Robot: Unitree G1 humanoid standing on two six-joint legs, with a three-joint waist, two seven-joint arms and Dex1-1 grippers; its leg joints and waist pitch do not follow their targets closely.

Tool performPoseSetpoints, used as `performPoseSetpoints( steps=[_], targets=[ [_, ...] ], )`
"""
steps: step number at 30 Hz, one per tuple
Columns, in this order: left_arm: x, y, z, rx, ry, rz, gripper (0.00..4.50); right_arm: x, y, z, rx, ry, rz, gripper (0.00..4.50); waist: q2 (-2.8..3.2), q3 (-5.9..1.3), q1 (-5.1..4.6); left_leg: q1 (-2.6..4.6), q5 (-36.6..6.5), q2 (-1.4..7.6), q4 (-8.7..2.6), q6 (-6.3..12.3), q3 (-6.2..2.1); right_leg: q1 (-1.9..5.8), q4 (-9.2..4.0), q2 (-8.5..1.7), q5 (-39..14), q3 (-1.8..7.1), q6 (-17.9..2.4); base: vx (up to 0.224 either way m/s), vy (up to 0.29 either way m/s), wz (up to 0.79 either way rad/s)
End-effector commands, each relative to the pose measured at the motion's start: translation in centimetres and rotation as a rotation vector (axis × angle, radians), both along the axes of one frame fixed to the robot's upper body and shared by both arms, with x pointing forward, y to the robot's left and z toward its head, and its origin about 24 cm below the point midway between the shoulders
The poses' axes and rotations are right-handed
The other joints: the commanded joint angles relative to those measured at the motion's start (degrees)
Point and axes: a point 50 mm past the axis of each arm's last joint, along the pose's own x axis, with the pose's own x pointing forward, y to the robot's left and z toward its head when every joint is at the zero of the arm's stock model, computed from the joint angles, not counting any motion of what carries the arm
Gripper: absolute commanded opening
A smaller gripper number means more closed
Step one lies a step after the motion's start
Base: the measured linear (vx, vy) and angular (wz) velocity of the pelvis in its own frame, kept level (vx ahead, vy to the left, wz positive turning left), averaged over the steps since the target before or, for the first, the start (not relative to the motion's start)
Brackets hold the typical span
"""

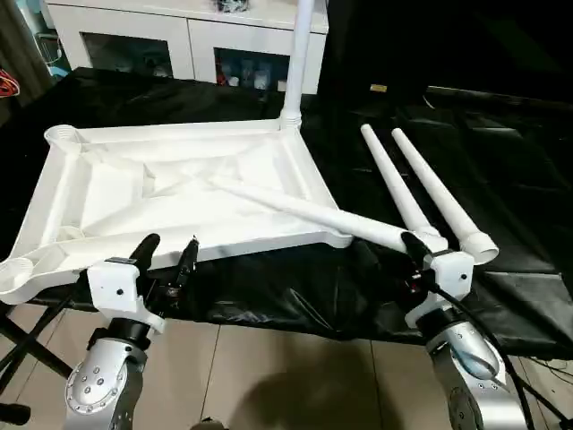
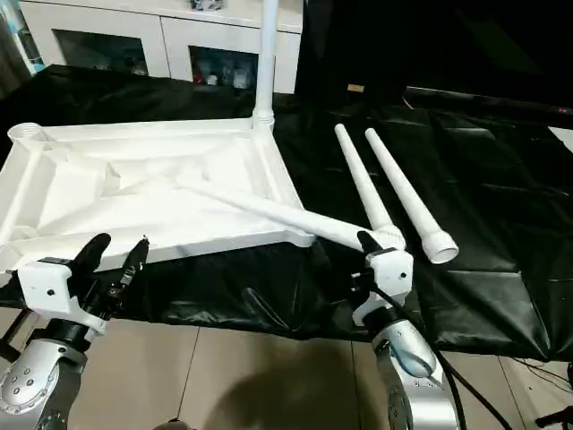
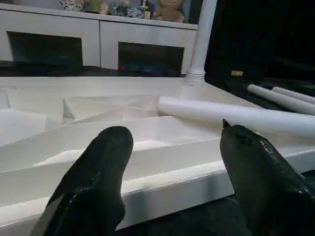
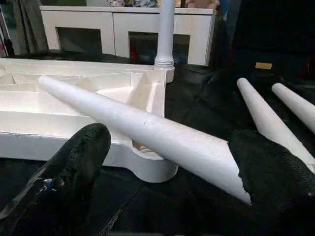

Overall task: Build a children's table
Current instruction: Rotate leg to tighten

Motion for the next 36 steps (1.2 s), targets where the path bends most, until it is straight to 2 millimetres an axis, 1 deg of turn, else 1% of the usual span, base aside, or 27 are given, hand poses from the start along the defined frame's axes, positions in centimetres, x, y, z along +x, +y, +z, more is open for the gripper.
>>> performPoseSetpoints(
  steps=[1, 28, 31, 36],
  targets=[
    [-0.08, -0.01, -0.1, 0.002, 0.0, -0.005, 3.32, 0.22, -0.21, 0.16, -0.005, -0.007, -0.007, 4.38, 0.64, -2.3, 0.16, 0.36, -12.3, 3.77, -5.03, 0.59, -1.63, 1.79, -4.82, -5.0, -6.2, 3.62, -6.7, 0.0, 0.0, 0.0],
    [-0.08, -0.01, -0.1, 0.002, 0.0, -0.005, 3.32, 0.22, -0.21, 0.16, -0.005, -0.007, -0.007, 4.38, 0.62, -2.24, 0.19, 0.35, -12.5, 3.76, -5.06, 0.55, -1.62, 1.75, -4.91, -5.03, -6.8, 3.66, -6.6, 0.0, 0.0, 0.0],
    [-0.08, -0.01, -0.1, 0.002, 0.0, -0.005, 3.32, 0.22, -0.21, 0.16, -0.005, -0.007, -0.007, 4.38, 0.6, -2.27, 0.17, 0.3, -12.2, 3.74, -5.03, 0.59, -1.61, 1.77, -4.84, -4.98, -6.0, 3.65, -6.7, 0.0, 0.0, 0.0],
    [-0.08, -0.01, -0.1, 0.002, 0.0, -0.005, 3.32, 0.22, -0.21, 0.16, -0.005, -0.007, -0.007, 4.38, 0.59, -2.24, 0.2, 0.37, -12.8, 3.75, -5.05, 0.52, -1.6, 1.71, -4.99, -5.03, -7.4, 3.67, -6.4, 0.0, 0.0, 0.0]
  ],
)
